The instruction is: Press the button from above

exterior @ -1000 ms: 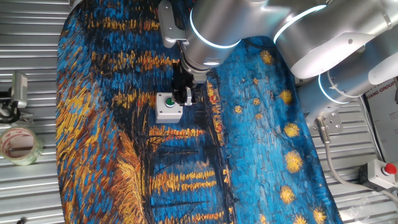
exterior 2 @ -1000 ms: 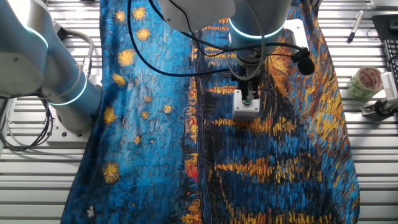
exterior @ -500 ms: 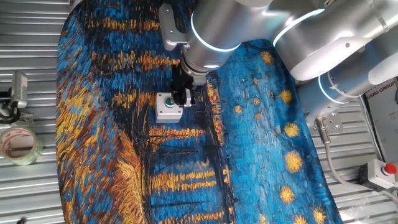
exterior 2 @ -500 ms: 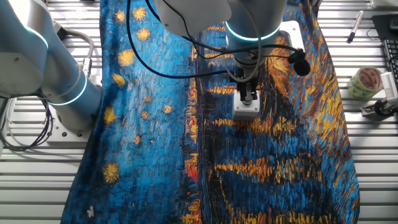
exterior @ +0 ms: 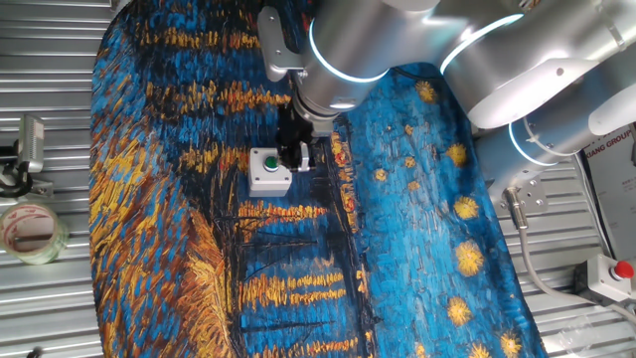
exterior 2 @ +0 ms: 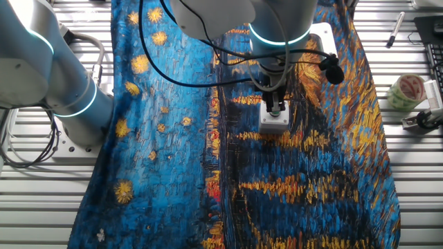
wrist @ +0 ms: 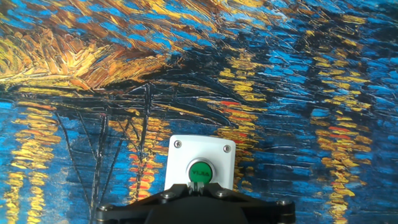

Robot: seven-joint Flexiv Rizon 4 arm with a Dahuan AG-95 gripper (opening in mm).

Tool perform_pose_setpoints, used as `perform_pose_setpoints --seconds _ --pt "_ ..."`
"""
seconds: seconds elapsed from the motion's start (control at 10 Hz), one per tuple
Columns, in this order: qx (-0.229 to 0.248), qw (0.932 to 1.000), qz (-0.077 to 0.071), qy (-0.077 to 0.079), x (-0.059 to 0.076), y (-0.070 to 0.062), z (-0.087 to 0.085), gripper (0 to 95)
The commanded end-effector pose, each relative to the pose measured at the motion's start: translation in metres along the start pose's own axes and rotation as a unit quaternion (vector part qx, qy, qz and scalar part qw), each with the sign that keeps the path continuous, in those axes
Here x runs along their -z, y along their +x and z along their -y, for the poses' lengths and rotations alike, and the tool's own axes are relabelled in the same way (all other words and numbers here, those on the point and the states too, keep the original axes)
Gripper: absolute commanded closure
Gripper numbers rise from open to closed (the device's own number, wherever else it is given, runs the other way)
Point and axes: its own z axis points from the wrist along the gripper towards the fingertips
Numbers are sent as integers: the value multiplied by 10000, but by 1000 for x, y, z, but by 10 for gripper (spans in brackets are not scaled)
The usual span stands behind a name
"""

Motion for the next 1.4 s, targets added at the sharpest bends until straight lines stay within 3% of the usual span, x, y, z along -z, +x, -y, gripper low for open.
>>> perform_pose_setpoints --seconds 0.1,0.4,1.4 --pt "-7 10000 13 6 1 -1 0 950" --pt "-2 10000 4 -4 1 -7 1 950" --pt "0 10000 57 -23 -5 -8 2 950"
